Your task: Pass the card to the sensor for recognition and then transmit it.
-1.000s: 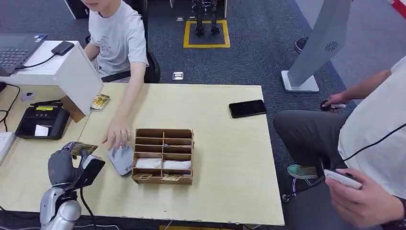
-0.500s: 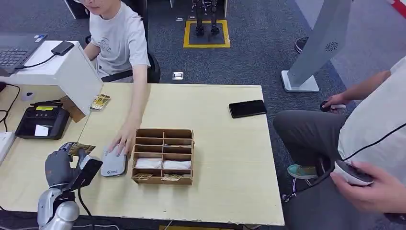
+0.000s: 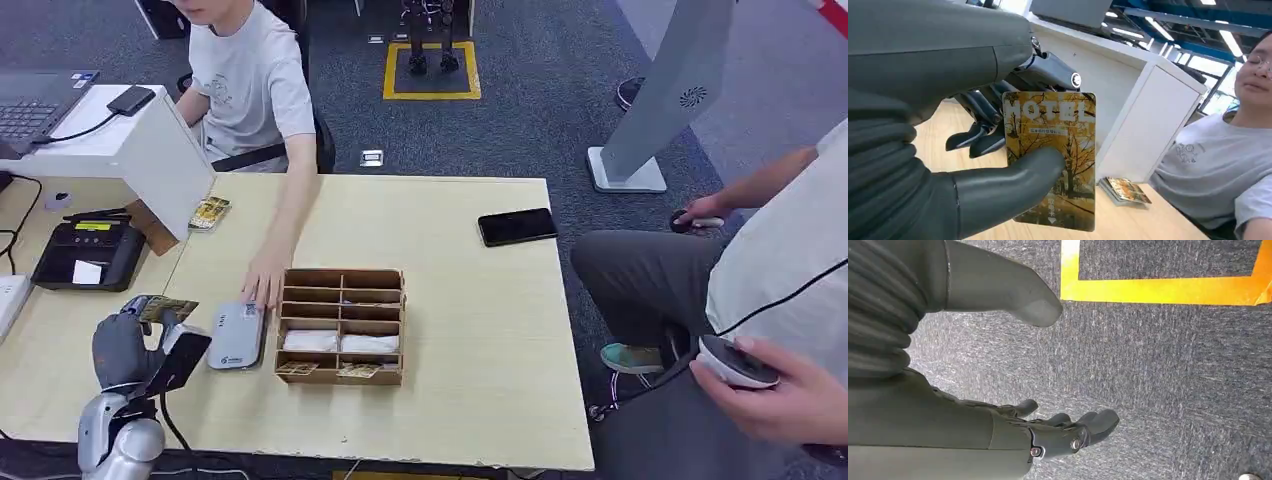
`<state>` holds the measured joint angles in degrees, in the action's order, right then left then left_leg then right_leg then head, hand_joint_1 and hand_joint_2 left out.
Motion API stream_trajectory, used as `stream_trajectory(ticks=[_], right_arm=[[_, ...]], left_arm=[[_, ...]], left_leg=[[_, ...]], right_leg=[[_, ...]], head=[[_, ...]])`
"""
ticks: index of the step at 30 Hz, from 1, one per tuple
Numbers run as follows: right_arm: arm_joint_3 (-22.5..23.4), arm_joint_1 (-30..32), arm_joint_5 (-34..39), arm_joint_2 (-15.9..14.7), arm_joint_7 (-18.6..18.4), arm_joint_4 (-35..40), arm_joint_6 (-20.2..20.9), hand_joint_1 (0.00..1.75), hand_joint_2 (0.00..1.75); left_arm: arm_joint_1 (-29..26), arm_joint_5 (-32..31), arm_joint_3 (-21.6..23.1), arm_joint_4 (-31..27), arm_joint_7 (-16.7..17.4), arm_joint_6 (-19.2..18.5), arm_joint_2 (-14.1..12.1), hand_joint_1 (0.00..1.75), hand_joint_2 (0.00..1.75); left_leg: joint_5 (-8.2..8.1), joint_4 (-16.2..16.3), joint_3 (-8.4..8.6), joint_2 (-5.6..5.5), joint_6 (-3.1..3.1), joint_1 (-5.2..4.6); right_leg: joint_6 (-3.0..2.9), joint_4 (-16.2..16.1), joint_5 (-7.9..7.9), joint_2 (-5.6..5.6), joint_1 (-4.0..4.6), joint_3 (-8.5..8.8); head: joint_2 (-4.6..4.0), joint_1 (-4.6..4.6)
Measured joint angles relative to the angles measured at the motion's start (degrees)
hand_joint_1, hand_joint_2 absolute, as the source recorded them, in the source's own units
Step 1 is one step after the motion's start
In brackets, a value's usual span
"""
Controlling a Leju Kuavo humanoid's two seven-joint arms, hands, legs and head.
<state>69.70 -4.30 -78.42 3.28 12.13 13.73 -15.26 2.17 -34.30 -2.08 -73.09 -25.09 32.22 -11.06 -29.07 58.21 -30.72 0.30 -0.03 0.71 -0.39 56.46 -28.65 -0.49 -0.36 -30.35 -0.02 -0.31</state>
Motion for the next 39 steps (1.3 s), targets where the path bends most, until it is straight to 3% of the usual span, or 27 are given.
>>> stream_trajectory(ticks=[3, 7, 16, 39], right_arm=[[0.0, 0.0, 0.2, 0.0, -0.1, 0.0, -0.4, 0.00, 1.75], [0.0, 0.0, 0.4, 0.3, -0.7, 0.0, -1.0, 0.00, 1.75], [0.0, 0.2, 0.5, 0.5, -1.0, 0.0, -1.2, 0.00, 1.75], [0.1, 0.3, 0.5, 0.6, -0.8, 0.0, -1.4, 0.00, 1.75]], left_arm=[[0.0, 6.0, -0.6, -1.4, 0.5, -4.8, 0.9, 1.75, 1.75], [0.1, 17.1, -0.8, -4.0, 5.8, -13.2, 3.3, 1.75, 1.75], [0.2, 19.1, -0.8, -5.8, 7.2, -13.6, 5.0, 1.75, 1.75], [-0.7, 18.8, -0.8, -5.9, 8.4, -15.0, 6.1, 1.75, 1.75]], left_leg=[[0.00, 0.0, 0.00, 0.00, 0.00, 0.00], [0.00, 0.0, 0.00, 0.00, 0.00, -0.01], [0.00, 0.0, 0.01, 0.01, 0.00, 0.00], [0.00, 0.0, 0.00, 0.01, 0.00, -0.01]], right_leg=[[0.00, 0.0, 0.00, 0.00, 0.00, 0.00], [0.01, 0.0, 0.01, -0.01, 0.00, 0.00], [0.01, 0.0, 0.02, 0.01, 0.00, -0.01], [0.01, 0.0, 0.02, 0.01, 0.00, 0.00]], head=[[0.00, 0.00], [0.00, 0.02], [0.00, 0.00], [0.00, 0.00]])
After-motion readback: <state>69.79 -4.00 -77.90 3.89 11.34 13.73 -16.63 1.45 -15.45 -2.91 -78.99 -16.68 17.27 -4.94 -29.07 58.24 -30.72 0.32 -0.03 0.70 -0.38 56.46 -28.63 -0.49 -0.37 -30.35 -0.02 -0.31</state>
